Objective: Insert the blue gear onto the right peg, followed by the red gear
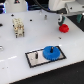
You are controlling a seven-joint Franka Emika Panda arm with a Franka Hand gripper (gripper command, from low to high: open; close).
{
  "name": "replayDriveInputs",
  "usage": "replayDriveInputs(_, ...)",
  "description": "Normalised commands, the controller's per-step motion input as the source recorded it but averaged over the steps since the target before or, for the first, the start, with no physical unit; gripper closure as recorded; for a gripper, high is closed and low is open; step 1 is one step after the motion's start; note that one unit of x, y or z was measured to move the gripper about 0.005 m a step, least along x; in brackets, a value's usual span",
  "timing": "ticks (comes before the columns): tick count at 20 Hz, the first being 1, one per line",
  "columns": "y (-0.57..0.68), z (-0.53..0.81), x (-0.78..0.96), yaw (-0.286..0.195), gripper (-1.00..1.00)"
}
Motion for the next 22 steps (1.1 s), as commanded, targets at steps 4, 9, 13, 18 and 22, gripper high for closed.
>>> replayDriveInputs(4,-0.12,-0.39,-0.24,0.000,-1.00)
replayDriveInputs(9,-0.13,-0.19,-0.22,0.000,-1.00)
replayDriveInputs(13,-0.32,0.00,-0.31,0.000,-1.00)
replayDriveInputs(18,-0.43,-0.02,-0.31,0.000,-1.00)
replayDriveInputs(22,-0.15,-0.15,-0.13,0.000,1.00)
